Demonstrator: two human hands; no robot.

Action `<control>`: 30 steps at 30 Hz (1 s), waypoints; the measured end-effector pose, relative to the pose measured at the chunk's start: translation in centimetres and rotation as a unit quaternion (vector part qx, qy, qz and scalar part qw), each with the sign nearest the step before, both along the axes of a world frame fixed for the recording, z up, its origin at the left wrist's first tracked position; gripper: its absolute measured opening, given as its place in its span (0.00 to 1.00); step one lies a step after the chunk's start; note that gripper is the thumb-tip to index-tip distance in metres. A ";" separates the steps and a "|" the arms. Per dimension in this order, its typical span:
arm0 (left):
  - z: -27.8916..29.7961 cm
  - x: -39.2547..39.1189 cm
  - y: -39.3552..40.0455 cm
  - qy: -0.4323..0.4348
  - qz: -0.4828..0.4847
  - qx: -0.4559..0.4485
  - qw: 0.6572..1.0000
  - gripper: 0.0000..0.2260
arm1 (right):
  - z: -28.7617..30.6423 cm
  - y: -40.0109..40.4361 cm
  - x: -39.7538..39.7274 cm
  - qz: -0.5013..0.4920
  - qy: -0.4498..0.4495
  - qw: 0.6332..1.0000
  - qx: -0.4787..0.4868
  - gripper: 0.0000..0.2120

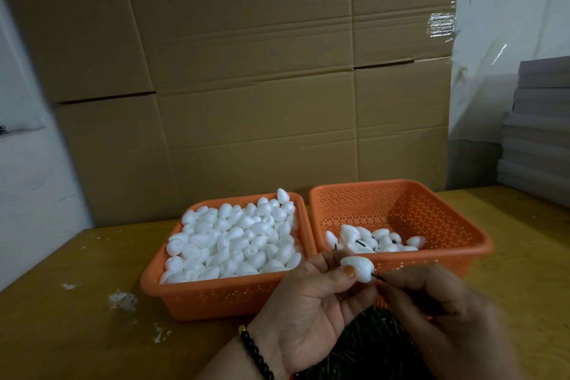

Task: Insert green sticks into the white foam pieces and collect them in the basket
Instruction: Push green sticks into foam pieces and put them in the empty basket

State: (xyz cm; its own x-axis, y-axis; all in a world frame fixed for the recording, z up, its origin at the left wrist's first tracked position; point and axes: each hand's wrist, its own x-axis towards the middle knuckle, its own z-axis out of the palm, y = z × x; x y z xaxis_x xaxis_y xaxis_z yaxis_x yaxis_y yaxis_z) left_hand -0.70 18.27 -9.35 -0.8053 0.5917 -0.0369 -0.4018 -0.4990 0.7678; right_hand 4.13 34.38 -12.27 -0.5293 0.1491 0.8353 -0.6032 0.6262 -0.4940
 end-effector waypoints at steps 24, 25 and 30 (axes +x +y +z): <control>-0.2 0.2 0.0 0.023 -0.006 -0.022 0.999 0.09 | 0.8 -0.1 0.0 0.001 0.037 0.998 0.043 0.04; -0.1 0.3 0.0 0.022 -0.006 -0.025 0.999 0.08 | 0.8 -0.1 0.1 0.001 0.035 0.998 0.047 0.06; -0.3 0.3 0.1 0.007 0.002 -0.036 0.999 0.09 | 0.8 -0.2 0.1 -0.018 0.037 0.996 0.084 0.09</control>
State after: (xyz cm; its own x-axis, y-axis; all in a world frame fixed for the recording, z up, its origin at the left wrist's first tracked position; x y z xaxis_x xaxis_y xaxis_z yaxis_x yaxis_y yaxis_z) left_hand -0.40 18.35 -9.61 -0.8082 0.5849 -0.0690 -0.3896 -0.4430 0.8074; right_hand 4.20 34.23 -11.42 -0.4625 0.0219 0.8864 -0.6094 0.7183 -0.3357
